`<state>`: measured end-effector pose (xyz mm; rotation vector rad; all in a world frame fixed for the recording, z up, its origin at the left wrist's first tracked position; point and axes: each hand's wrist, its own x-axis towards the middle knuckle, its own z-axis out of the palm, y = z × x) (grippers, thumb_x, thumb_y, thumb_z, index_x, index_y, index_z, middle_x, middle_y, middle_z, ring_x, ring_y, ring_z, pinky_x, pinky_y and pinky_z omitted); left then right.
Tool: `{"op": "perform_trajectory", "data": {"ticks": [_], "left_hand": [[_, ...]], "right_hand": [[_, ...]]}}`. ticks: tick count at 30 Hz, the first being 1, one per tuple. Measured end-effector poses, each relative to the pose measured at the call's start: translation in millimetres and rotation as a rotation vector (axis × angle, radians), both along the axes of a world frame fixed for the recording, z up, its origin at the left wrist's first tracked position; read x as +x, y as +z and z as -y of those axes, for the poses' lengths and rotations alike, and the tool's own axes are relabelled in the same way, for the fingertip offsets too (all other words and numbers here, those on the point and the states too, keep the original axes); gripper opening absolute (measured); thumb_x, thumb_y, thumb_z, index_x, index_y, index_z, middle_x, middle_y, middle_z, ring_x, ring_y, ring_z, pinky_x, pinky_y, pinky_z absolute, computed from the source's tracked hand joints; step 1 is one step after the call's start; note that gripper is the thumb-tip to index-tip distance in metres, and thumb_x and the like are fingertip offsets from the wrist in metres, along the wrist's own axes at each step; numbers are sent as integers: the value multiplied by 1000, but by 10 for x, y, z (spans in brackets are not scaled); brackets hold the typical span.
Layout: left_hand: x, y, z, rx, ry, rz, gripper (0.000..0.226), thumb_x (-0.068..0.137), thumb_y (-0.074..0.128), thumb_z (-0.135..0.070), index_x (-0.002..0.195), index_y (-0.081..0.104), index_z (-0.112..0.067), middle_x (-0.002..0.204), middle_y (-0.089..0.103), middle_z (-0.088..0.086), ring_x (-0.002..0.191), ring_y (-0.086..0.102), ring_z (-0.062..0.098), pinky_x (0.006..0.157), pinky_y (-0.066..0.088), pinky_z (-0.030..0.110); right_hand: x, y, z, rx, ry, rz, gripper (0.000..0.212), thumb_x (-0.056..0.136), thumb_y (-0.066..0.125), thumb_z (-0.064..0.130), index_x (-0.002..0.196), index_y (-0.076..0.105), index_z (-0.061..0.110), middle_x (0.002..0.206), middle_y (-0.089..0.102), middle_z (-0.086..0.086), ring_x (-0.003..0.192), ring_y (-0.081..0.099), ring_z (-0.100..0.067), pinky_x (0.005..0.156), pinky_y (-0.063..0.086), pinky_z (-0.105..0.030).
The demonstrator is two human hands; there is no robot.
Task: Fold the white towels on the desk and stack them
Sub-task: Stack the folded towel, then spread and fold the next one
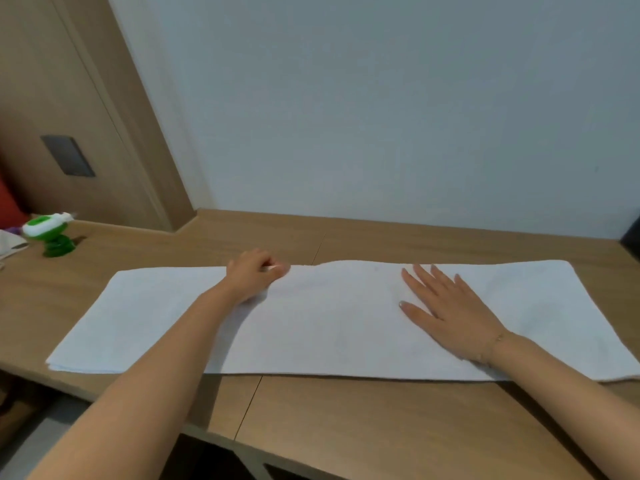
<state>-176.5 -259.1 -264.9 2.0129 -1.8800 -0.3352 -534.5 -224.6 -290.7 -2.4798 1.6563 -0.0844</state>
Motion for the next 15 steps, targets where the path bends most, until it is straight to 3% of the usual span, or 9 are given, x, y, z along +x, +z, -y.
{"op": "perform_trajectory", "data": {"ticks": [5, 9, 12, 15], "left_hand": [[24, -142, 182, -5, 125, 73, 36, 97, 46, -51, 70, 49, -27, 87, 54, -7, 102, 52, 23, 87, 25, 38], [-195, -102, 139, -141, 159, 283, 27, 97, 49, -44, 103, 58, -19, 111, 56, -1, 114, 47, 24, 95, 24, 38], [-598, -22, -10, -360, -23, 248, 34, 98, 47, -38, 122, 58, -17, 124, 58, 3, 120, 49, 25, 98, 25, 37], [-1152, -79, -232, -222, -286, 135, 55, 100, 32, -50, 142, 45, -17, 150, 42, 6, 139, 35, 23, 110, 25, 38]], "right_hand": [[-123, -16, -61, 19, -89, -55, 85, 71, -9, 84, 145, -22, 45, 152, -30, 19, 145, -26, -15, 119, -13, -46], [-130, 19, -97, 50, -120, -92, 85, 71, -9, 82, 145, -24, 43, 149, -32, 17, 145, -27, -18, 118, -13, -48], [-104, 86, -36, 104, -132, -83, 74, 88, 0, 70, 151, -16, 35, 156, -26, 11, 146, -25, -19, 118, -13, -45], [32, 143, 35, 18, -67, -5, 60, 103, 15, 46, 156, 4, 20, 163, -5, 2, 149, -11, -14, 120, -7, -36]]}}
